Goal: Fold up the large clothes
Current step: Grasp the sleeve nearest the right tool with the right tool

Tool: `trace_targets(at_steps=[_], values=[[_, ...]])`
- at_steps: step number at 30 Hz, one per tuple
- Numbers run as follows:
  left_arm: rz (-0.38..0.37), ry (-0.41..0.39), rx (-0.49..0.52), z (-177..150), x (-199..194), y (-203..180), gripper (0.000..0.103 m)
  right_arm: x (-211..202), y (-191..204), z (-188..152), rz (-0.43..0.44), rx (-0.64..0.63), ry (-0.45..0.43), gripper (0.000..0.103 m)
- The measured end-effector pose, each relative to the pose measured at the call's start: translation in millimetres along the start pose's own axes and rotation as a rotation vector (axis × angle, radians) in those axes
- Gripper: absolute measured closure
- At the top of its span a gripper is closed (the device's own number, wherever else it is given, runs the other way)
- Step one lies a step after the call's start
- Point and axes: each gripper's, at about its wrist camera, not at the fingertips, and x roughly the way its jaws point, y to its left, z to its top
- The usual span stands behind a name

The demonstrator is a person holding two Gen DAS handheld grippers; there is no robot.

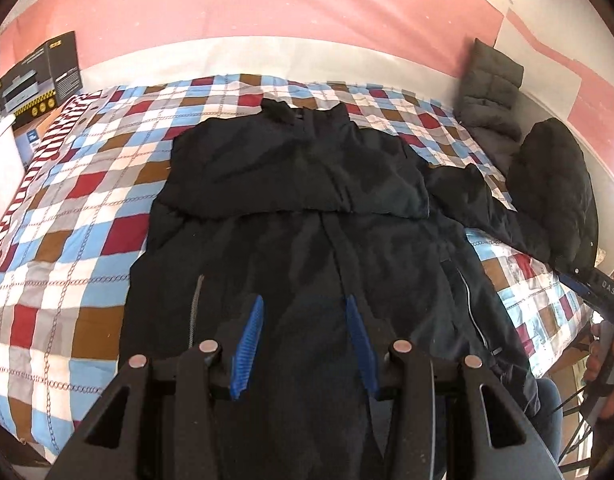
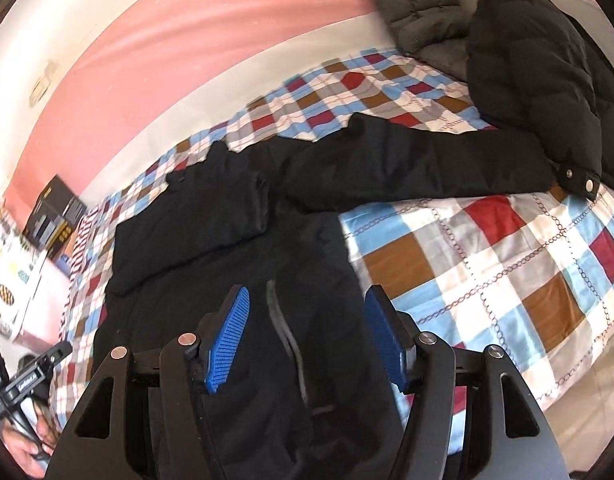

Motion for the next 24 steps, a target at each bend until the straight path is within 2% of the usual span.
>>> trace_targets(at_steps=[3, 6, 17, 24], values=[[0.000, 0.010, 0.010, 6, 12, -7, 0.057, 10, -22, 9, -0.011, 0.057, -0.003, 0.041], [0.007, 0.023, 0.017, 14, 28, -11, 0.057, 25, -52, 21, -0.042, 0.117, -0.005, 0.036], [0.019, 0.062, 0.016, 41, 88, -21, 0.057, 83, -163, 55, -0.163, 0.318, 0.004, 0.035], [0.015, 0.090, 0.034, 47, 117, -30, 0.057, 122, -227, 67, -0.188, 0.453, 0.021, 0.035]])
